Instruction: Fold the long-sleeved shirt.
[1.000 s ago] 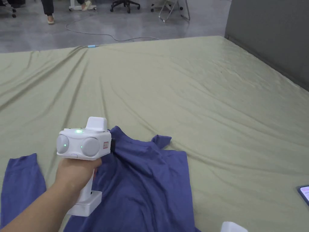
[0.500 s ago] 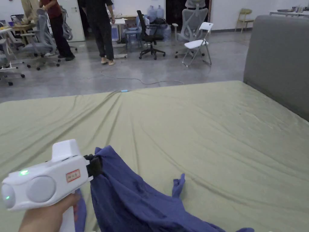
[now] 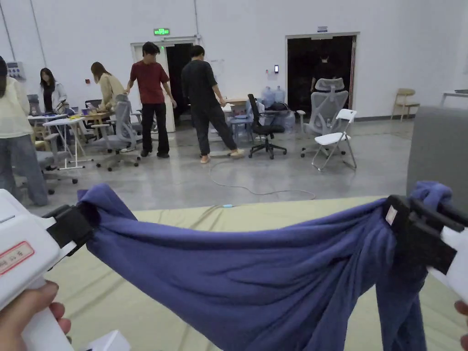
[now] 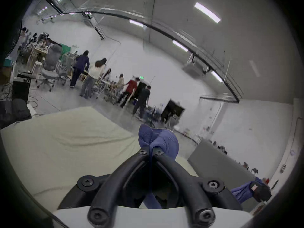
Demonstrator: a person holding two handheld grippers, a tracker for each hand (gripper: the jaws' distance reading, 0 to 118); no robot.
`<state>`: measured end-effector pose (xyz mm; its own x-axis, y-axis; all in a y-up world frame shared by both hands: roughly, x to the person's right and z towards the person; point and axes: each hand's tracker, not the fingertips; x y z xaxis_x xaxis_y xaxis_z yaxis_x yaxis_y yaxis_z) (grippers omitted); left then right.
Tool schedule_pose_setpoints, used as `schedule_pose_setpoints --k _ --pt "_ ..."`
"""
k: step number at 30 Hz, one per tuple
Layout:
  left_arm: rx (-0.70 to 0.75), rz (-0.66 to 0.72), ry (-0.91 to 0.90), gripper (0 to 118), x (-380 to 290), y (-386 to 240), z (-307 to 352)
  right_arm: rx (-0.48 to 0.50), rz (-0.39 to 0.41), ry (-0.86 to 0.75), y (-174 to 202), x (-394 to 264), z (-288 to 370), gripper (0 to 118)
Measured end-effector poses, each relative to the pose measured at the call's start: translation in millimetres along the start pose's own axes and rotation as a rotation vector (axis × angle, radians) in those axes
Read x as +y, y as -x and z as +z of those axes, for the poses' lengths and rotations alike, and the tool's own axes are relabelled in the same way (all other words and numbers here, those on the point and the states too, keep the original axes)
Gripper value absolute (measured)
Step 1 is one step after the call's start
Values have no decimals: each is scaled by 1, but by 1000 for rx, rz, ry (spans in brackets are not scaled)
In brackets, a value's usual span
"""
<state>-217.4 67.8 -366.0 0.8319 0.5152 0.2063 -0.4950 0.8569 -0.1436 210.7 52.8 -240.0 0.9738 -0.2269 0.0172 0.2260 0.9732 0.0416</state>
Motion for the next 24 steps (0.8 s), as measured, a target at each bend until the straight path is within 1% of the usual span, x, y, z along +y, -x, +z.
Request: schedule_pose_setpoints --k 2,3,6,10,11,12,14,15,18,21,22,24 --pt "-13 39 -9 0 18 -7 -21 -29 72 -22 3 29 -32 24" --pt "-19 47 -12 0 28 -10 -33 -34 67 -10 -6 45 -50 24" --pt "-33 49 -19 0 53 -23 -69 -28 65 26 -16 88 -106 24" --pt "-73 37 -29 0 79 -41 -120 -45 19 107 -35 135 -173 23" --pt "-101 66 -12 0 85 -44 -135 -41 33 123 -37 145 -185 23" --pt "-105 77 -6 0 90 -47 -149 -60 68 147 -38 154 -201 23" --pt "-102 62 -12 0 97 -54 -175 -94 125 180 -39 168 -227 24" --pt "-93 28 -30 0 101 -57 -189 -103 134 196 -41 173 -239 24" --pt "-75 27 -30 0 109 -56 -225 -118 96 215 -51 183 -270 24" --pt "-54 52 -34 0 103 -45 -253 -155 137 260 -57 175 -301 24" --pt "-50 51 -25 0 98 -40 -261 -152 143 278 -61 168 -310 24" --pt "-17 12 2 0 76 -30 -278 -155 164 319 -66 144 -330 24"
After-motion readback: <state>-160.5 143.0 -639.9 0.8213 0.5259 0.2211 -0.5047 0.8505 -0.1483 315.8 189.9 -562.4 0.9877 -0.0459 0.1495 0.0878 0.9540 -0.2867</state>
